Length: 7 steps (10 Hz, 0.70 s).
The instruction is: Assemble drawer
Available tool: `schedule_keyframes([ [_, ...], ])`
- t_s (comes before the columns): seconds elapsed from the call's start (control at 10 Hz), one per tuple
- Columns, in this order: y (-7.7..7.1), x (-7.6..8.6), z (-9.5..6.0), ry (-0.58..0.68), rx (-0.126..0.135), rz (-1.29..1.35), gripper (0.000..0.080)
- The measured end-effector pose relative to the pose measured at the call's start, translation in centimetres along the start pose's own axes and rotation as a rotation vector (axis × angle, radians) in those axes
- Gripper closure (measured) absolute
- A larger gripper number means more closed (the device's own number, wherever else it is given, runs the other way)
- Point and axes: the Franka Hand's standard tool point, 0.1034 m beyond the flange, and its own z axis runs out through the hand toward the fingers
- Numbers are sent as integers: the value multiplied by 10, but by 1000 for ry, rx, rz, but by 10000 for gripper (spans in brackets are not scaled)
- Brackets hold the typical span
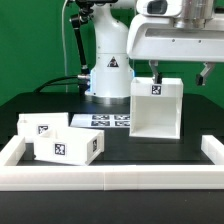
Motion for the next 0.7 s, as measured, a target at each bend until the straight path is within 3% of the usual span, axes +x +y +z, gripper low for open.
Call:
schedule_keyframes([
  [0.3, -10, -42, -8, 2, -21, 14, 150],
  [0.5, -23, -62, -4, 19, -16, 24, 150],
  [0.7, -21, -60, -4, 17, -16, 23, 150],
])
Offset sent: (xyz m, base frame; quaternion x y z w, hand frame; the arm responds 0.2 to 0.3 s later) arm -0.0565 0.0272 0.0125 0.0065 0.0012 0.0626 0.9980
